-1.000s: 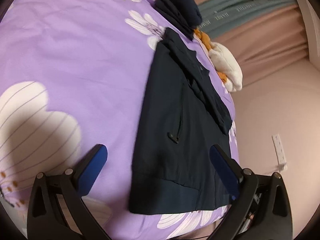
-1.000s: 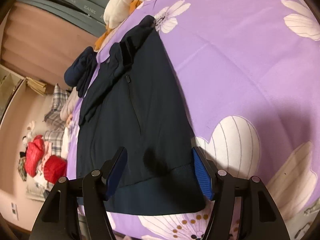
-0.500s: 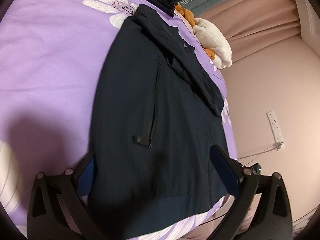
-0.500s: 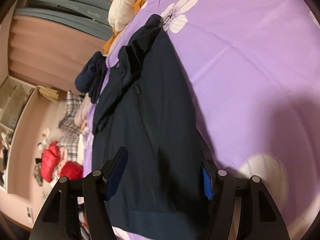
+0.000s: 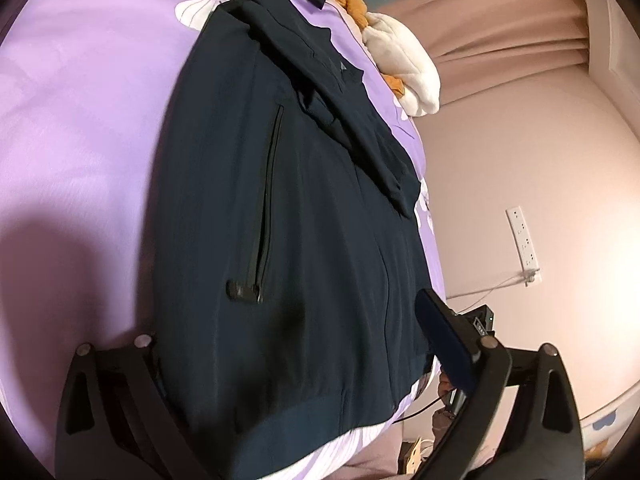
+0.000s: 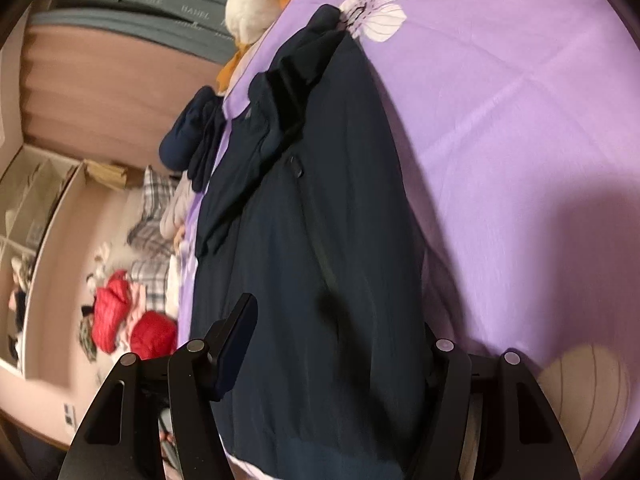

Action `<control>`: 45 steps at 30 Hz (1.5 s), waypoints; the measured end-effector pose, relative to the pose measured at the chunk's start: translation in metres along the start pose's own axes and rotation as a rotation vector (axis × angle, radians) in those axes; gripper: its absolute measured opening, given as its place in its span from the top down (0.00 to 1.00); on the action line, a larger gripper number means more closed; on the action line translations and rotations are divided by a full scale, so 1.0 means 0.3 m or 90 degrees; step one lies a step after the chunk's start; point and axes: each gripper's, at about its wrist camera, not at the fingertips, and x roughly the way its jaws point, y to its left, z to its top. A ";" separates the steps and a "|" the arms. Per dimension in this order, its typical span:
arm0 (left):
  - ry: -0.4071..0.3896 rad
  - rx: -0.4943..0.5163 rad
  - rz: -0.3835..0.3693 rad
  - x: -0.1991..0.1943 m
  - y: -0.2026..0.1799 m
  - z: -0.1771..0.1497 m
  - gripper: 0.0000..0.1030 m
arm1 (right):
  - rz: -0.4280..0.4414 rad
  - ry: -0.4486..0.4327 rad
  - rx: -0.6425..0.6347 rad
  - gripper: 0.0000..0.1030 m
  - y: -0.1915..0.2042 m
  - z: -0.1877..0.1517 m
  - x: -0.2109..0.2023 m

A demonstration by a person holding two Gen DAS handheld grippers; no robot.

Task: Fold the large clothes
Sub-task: 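Move both grippers to the hem of the lengthwise-folded navy jacket, then close both grippers on the knit jacket hem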

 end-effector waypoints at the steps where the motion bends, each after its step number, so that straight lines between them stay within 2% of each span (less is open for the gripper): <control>1: -0.001 -0.003 -0.003 -0.006 0.003 -0.009 0.06 | 0.000 -0.001 0.001 0.36 0.000 -0.006 -0.003; 7: -0.016 -0.021 -0.023 -0.055 0.024 -0.056 0.07 | 0.013 0.007 0.021 0.36 -0.023 -0.047 -0.049; 15: 0.025 0.012 -0.008 -0.040 -0.018 -0.120 0.07 | 0.003 0.034 -0.011 0.36 0.008 -0.118 -0.044; 23: 0.023 -0.001 -0.002 0.013 -0.026 -0.097 0.07 | -0.003 0.017 -0.013 0.36 0.033 -0.076 0.019; 25: 0.016 -0.009 0.008 0.022 -0.027 -0.086 0.12 | -0.014 0.013 -0.029 0.36 0.049 -0.070 0.027; 27: 0.007 -0.024 0.021 0.022 -0.022 -0.076 0.27 | -0.025 0.006 -0.048 0.36 0.069 -0.067 0.039; 28: 0.001 -0.035 0.026 0.025 -0.013 -0.072 0.30 | -0.027 0.004 -0.055 0.36 0.072 -0.066 0.042; 29: -0.003 -0.043 0.030 0.022 -0.004 -0.070 0.38 | -0.031 0.002 -0.059 0.36 0.075 -0.065 0.046; 30: -0.007 -0.050 0.036 0.018 0.004 -0.069 0.46 | -0.036 -0.001 -0.062 0.39 0.074 -0.064 0.048; 33: -0.010 -0.068 0.047 0.009 0.038 -0.071 0.63 | -0.043 -0.006 -0.055 0.48 0.056 -0.061 0.045; 34: -0.009 -0.076 0.043 0.008 0.055 -0.071 0.66 | -0.043 -0.009 -0.051 0.50 0.051 -0.061 0.042; 36: -0.008 -0.091 0.047 0.001 0.076 -0.072 0.83 | -0.046 -0.016 -0.045 0.58 0.036 -0.062 0.039; 37: -0.006 -0.098 0.054 0.001 0.087 -0.073 0.86 | -0.048 -0.019 -0.045 0.60 0.033 -0.064 0.036; 40: -0.006 -0.115 0.052 -0.003 0.107 -0.075 0.87 | -0.056 -0.031 -0.047 0.67 0.028 -0.068 0.035; 42: -0.007 -0.109 0.059 -0.007 0.098 -0.077 0.87 | -0.070 -0.037 -0.041 0.76 0.026 -0.066 0.038; 45: -0.010 -0.103 0.076 -0.006 0.080 -0.075 0.88 | -0.087 -0.043 -0.045 0.79 0.037 -0.067 0.033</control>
